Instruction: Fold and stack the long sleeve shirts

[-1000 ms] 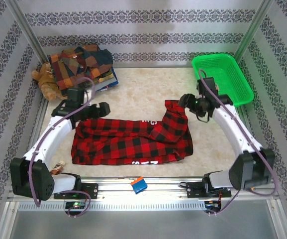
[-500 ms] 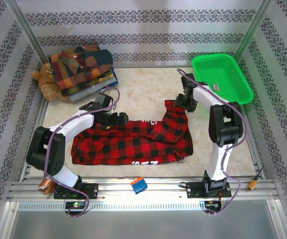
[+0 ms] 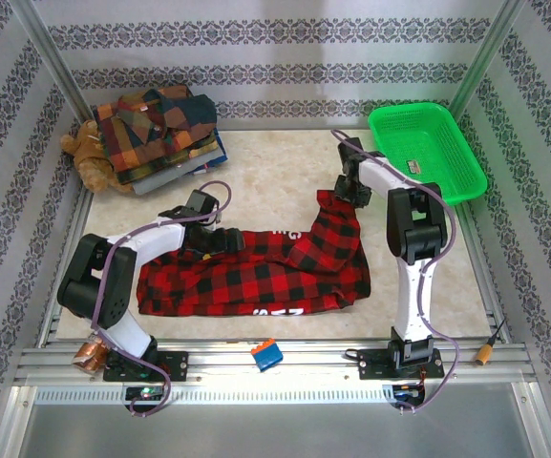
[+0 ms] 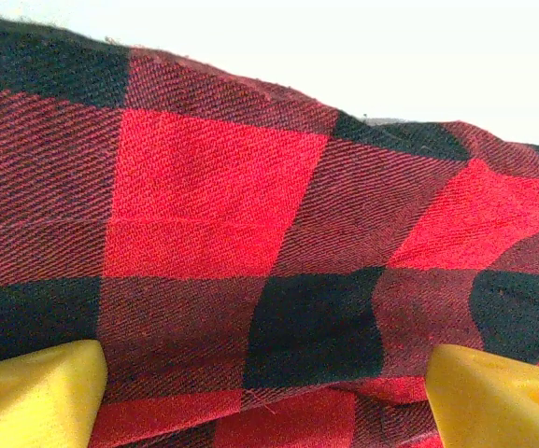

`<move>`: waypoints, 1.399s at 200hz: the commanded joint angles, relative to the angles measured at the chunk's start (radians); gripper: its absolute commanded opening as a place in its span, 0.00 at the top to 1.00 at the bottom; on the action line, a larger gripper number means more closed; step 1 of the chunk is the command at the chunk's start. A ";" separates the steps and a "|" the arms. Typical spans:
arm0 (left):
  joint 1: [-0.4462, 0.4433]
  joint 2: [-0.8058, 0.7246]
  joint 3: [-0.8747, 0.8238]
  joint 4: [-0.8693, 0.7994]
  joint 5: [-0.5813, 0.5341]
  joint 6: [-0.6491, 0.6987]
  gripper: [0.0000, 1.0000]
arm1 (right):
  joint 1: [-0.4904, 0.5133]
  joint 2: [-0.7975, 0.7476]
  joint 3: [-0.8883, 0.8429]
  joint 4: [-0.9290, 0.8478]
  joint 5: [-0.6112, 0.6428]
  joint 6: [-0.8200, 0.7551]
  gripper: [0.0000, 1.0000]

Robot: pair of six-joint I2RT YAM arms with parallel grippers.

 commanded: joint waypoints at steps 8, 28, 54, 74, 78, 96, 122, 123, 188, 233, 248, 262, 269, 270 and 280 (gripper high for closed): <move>-0.010 0.008 -0.019 0.048 -0.004 -0.017 0.11 | 0.021 0.057 0.085 -0.046 0.057 0.000 0.73; -0.009 0.004 -0.029 0.069 0.010 -0.015 0.11 | 0.026 0.076 0.117 -0.051 0.058 -0.002 0.88; -0.009 -0.006 -0.032 0.090 0.039 -0.012 0.11 | 0.031 0.073 0.122 -0.024 0.033 -0.005 1.00; -0.007 -0.018 -0.035 0.094 0.046 -0.012 0.11 | 0.042 0.046 0.106 -0.005 0.033 -0.020 1.00; -0.006 -0.020 -0.036 0.097 0.050 -0.012 0.11 | 0.044 0.036 0.095 0.006 0.035 -0.022 1.00; -0.005 -0.027 -0.041 0.104 0.061 -0.012 0.11 | 0.048 -0.019 0.058 0.037 0.058 -0.023 1.00; -0.003 -0.031 -0.050 0.113 0.067 -0.011 0.11 | 0.044 -0.102 0.037 0.069 0.094 -0.035 1.00; -0.003 -0.031 -0.050 0.113 0.067 -0.011 0.11 | 0.044 -0.104 0.037 0.069 0.095 -0.034 1.00; 0.006 -0.058 -0.053 0.133 0.077 -0.010 0.10 | 0.068 -0.111 0.127 -0.019 0.016 -0.054 0.40; 0.012 -0.147 -0.030 0.128 0.093 -0.005 0.08 | 0.118 -0.013 0.174 -0.107 0.017 -0.051 0.41; 0.016 -0.178 -0.015 0.101 0.091 0.003 0.08 | 0.136 0.034 0.207 -0.132 0.018 -0.055 0.41; 0.021 -0.202 -0.001 0.075 0.091 0.011 0.08 | 0.155 0.084 0.256 -0.169 0.027 -0.061 0.42; 0.023 -0.212 0.004 0.063 0.092 0.012 0.08 | 0.163 0.111 0.290 -0.191 0.037 -0.062 0.43; 0.024 -0.214 0.005 0.061 0.091 0.012 0.08 | 0.164 0.114 0.293 -0.194 0.038 -0.063 0.43; 0.027 -0.230 0.009 0.048 0.090 0.015 0.08 | 0.173 0.146 0.329 -0.221 0.050 -0.064 0.44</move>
